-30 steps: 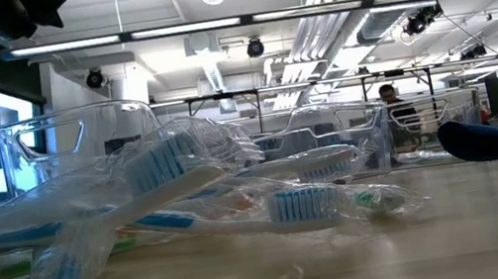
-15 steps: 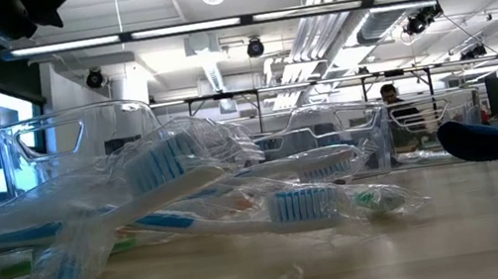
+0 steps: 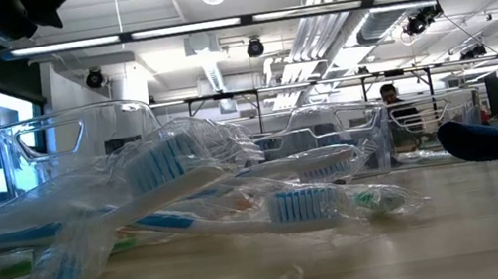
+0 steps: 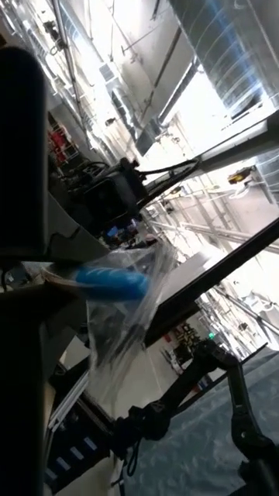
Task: Pick & Place Toothbrushes
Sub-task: Put the blue toothbrush into the bottom transparent bin
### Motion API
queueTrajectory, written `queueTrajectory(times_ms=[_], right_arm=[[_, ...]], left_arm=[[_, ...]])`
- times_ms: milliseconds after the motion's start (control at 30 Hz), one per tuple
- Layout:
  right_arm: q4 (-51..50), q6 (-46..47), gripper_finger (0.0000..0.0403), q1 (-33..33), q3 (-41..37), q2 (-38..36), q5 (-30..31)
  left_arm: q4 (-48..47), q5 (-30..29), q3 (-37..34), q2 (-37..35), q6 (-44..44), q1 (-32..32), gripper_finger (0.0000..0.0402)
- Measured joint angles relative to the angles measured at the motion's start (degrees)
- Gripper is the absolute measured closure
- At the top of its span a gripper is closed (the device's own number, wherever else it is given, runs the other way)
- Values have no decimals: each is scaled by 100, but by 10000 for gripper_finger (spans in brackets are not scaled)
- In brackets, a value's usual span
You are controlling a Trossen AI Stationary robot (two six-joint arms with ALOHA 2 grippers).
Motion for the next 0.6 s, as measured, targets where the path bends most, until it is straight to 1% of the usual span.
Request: queueTrajectory(times_ms=[133, 267, 433, 500, 600], right_arm=[[-120, -6, 205, 40, 0, -237, 10], [-632, -15, 183, 135, 0, -654, 228], [-1527, 119, 181, 305, 0, -1245, 271], [-1860, 354, 184, 353, 0, -1457, 263], [-2297, 682, 191, 423, 7, -1623, 262]], left_arm=[[-39, 0, 0, -59, -5, 0, 382], [-219, -4, -2, -196, -5, 0, 382], [-713, -46, -4, -562, -155, 2, 382], [-1129, -255, -2, -778, -287, 2, 382], [-1978, -833, -2, -1218, -347, 4, 382]])
